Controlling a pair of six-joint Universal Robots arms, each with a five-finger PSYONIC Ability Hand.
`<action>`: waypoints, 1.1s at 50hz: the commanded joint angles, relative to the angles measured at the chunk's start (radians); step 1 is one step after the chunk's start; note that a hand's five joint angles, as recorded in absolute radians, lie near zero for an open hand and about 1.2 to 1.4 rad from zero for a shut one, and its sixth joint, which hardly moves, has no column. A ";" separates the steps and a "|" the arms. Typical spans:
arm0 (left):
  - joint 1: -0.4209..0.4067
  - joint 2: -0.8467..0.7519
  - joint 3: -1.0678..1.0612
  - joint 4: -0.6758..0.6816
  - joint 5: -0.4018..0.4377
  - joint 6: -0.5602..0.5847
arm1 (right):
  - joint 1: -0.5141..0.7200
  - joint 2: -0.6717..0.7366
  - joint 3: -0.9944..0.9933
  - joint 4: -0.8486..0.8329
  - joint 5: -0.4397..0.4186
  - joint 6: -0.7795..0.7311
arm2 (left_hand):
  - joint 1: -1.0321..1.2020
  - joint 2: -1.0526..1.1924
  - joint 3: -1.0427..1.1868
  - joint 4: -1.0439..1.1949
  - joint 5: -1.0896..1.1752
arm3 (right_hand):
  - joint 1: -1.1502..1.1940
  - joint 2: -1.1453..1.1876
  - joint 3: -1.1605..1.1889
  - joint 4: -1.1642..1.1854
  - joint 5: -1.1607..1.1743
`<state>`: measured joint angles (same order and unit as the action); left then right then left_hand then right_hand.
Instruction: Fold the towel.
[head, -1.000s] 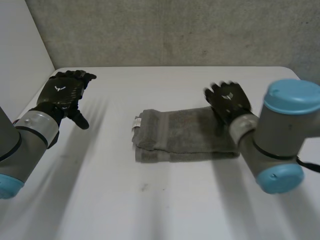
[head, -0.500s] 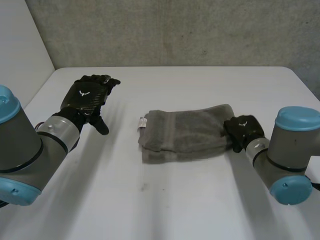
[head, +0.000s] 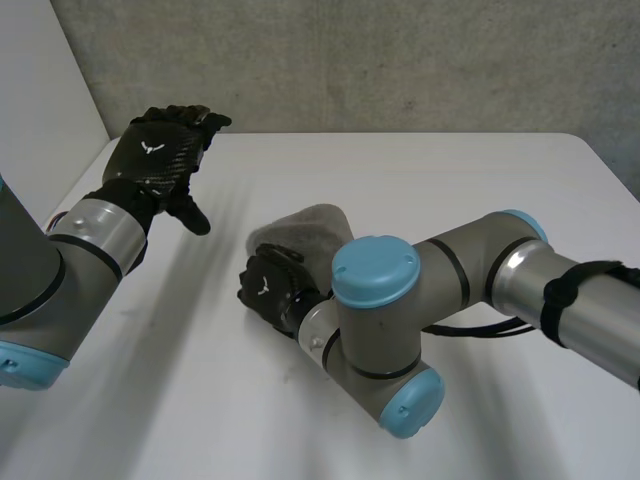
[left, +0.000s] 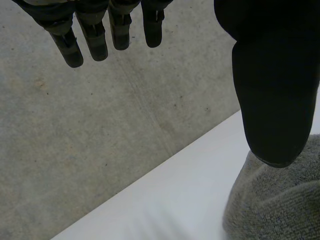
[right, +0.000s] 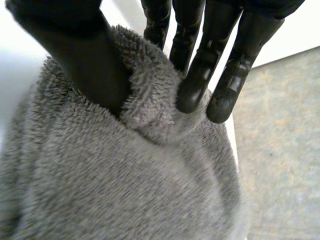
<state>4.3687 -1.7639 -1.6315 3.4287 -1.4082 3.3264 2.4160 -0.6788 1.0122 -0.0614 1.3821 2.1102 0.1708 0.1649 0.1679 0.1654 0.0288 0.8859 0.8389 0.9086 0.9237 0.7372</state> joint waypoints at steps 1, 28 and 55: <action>-0.026 -0.052 0.034 0.001 0.000 -0.004 | -0.061 -0.110 0.020 0.009 0.144 0.278 | 0.004 0.010 0.007 0.009 -0.029 | -0.711 -0.664 -0.734 -0.749 -0.737; -0.189 -0.462 0.314 -0.063 -0.041 -0.203 | -0.248 -0.122 0.048 0.110 0.137 0.873 | 0.005 0.010 0.007 0.010 -0.028 | -0.711 -0.664 -0.734 -0.749 -0.737; -0.158 -0.103 0.381 -0.239 -0.094 -0.205 | -0.313 -0.497 0.071 0.118 0.193 0.895 | 0.004 0.010 0.007 0.009 -0.029 | -0.711 -0.664 -0.734 -0.749 -0.737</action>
<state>4.1837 -2.0729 -1.2790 3.2580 -1.5004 3.1220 2.1510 -0.9769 1.0370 0.0541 1.5349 2.9919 0.1708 0.1649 0.1680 0.1654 0.0288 0.2314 0.2405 0.2419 0.2549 0.0629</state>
